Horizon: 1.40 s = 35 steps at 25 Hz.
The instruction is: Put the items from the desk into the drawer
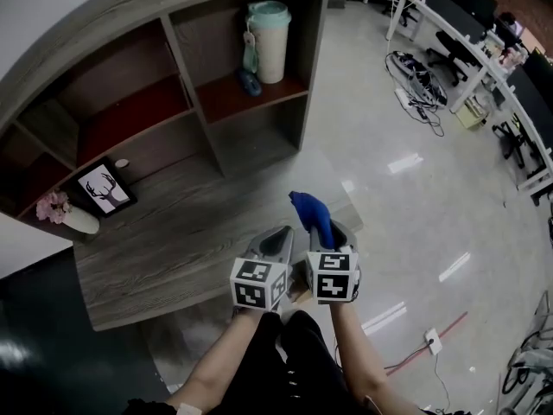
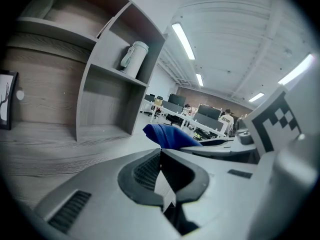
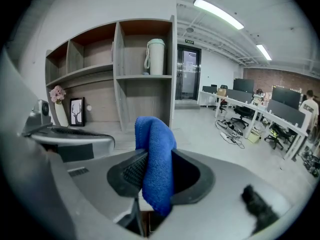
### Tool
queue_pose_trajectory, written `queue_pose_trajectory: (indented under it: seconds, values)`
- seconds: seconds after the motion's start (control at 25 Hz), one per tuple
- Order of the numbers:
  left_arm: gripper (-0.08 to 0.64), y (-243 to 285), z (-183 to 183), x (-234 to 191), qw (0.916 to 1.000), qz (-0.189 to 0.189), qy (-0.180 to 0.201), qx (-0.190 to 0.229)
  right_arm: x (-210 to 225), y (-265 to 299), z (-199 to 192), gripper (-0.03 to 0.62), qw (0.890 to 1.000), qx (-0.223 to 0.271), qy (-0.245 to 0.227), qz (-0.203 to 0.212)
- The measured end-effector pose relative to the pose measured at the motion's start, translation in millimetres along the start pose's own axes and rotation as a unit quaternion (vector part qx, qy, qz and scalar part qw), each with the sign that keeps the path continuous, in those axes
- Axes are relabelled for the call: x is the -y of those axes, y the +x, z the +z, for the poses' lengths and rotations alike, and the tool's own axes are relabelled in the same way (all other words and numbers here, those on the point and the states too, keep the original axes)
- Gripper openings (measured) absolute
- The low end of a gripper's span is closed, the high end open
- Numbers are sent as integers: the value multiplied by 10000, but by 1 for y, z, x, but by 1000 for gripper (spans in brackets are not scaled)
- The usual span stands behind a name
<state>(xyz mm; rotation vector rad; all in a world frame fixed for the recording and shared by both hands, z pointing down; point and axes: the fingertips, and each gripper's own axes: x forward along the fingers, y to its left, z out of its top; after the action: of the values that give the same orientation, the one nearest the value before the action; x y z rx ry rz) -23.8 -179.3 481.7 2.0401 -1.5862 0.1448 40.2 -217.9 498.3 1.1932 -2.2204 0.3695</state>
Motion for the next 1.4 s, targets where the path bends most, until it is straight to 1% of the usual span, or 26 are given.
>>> queue_pose_trajectory:
  seconds: [0.24,0.44,0.72,0.96,1.4]
  values:
    - [11,-16,-1,12,9999,-66,86,33,-8,-20,-3,120,10000,94,24,-4]
    - [11,-23,-12,23,9997,-203,131,-27,-4,-36,-16,120,9998,74,34,-160]
    - [11,-19,-34,53,9977,-594,218,-225,22,-60,-49,120,9981,-89,252,-551]
    - [11,-13,-59,77,9941,-910,324,-486,39,-78,-82,120,9949,-262,490,-844]
    - [11,-4,-93,112,9859,-1349,492,-858,57,-100,-127,121,9880,-495,879,-1173]
